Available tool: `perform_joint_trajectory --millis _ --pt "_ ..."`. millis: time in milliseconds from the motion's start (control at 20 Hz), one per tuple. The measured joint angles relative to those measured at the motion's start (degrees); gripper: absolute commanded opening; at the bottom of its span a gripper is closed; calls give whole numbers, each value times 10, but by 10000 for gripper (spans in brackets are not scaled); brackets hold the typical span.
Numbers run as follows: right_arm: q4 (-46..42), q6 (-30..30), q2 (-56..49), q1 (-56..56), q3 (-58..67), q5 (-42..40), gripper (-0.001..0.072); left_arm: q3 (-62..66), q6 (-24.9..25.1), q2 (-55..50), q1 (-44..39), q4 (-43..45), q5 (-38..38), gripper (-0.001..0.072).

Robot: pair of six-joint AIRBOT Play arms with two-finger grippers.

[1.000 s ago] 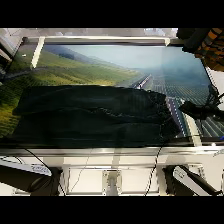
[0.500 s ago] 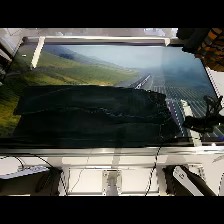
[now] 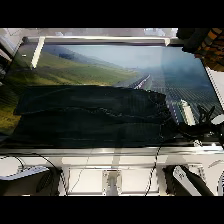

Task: Fold the clothes and pants, and hang the long-sleeved shirts on hangers.

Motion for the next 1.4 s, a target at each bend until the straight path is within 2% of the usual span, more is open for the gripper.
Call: perform_joint_trajectory --millis 200,500,700,1000,1400 --pt "10 2 0 0 -4 8 480 -3 -20 0 -20 42 34 379" --pt "15 3 1 0 -5 20 479 -4 -24 -30 -53 56 96 378" --pt "29 4 1 0 -5 21 480 -5 -2 -59 -71 23 128 339" --pt "52 4 1 0 -5 22 480 -5 23 -73 -86 -11 170 338" --pt "56 4 1 0 -5 19 480 -4 17 -74 -89 5 136 338"
